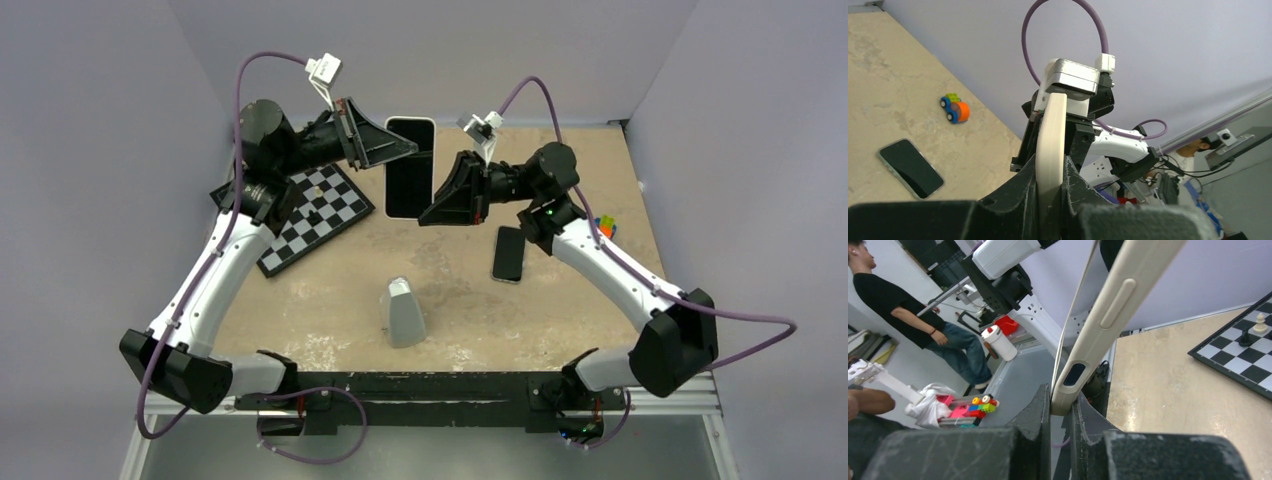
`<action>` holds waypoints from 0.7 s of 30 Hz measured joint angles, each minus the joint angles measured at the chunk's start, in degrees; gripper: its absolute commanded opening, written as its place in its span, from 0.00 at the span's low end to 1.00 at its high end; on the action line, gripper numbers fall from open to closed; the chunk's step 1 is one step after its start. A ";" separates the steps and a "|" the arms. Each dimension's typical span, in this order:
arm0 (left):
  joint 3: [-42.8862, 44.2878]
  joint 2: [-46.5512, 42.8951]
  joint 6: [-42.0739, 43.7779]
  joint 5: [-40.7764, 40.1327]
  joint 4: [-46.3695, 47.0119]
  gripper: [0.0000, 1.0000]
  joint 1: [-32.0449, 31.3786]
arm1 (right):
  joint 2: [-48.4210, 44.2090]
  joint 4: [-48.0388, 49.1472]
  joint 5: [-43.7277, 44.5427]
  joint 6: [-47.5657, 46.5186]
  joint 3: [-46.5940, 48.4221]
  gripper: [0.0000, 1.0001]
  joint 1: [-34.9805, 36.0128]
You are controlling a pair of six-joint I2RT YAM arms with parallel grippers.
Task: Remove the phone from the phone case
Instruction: Remove the phone case from the phone.
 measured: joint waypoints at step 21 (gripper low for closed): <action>-7.85 -0.44 -20.68 3.61 23.52 0.00 3.08 | -5.95 -49.22 19.02 -44.54 16.68 0.00 8.52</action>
